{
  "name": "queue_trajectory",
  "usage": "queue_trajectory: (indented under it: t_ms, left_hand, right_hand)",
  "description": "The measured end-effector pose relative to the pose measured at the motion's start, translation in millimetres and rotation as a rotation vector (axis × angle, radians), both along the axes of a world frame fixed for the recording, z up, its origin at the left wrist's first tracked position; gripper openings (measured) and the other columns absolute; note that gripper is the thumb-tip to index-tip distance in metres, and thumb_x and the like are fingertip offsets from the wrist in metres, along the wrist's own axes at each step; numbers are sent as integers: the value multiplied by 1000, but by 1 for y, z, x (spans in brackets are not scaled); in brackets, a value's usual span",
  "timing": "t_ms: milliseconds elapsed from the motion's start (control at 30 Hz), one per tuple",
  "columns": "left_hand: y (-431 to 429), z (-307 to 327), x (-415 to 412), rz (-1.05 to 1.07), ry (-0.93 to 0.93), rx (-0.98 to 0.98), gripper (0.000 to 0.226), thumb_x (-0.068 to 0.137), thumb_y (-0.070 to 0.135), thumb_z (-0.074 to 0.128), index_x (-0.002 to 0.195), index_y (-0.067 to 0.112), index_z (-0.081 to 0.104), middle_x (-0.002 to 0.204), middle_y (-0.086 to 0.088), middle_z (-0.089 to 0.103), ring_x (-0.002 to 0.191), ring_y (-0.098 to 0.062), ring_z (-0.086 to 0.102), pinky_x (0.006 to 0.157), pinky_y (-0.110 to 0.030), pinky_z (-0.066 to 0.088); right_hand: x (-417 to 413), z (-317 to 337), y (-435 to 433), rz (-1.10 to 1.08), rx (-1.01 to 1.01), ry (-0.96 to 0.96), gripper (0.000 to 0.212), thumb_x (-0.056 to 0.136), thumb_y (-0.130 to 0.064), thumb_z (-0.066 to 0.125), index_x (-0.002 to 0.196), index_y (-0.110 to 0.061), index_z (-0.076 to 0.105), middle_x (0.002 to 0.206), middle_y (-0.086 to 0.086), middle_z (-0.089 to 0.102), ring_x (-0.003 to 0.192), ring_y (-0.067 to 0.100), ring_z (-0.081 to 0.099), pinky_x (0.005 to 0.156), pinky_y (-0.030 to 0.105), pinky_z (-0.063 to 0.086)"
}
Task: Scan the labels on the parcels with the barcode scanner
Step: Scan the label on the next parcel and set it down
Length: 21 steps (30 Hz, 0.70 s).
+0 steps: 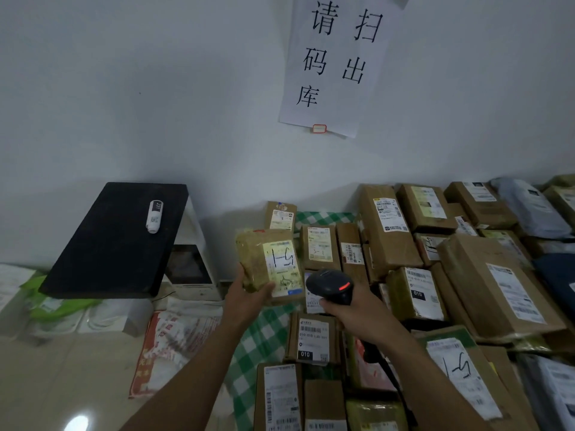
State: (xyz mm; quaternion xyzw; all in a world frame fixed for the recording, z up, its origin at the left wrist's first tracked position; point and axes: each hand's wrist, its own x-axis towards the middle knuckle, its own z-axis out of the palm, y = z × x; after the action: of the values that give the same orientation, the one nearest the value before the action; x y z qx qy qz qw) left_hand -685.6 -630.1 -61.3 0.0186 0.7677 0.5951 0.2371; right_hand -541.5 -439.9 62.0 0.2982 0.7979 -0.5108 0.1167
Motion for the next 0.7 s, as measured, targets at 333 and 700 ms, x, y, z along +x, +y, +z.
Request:
queue_trajectory:
  t_ms: [333, 700]
  left_hand:
    - [-21, -49, -21, -252, -121, -172, 50, 94, 18, 70, 135, 30, 43, 117, 2, 73, 97, -16, 74, 75, -30, 62]
    - [8, -83, -54, -277, -29, -205, 30, 103, 35, 58, 132, 30, 51, 115, 9, 67, 99, -7, 67, 76, -21, 53]
  right_hand:
    - [-19, -31, -5, 27, 2, -110, 43, 97, -31, 70, 139, -29, 57, 107, -8, 73, 92, 14, 73, 72, 24, 57]
    - [-31, -47, 1, -8, -53, -143, 46, 97, -25, 71, 141, -25, 56, 114, -4, 73, 102, 12, 70, 60, 15, 54]
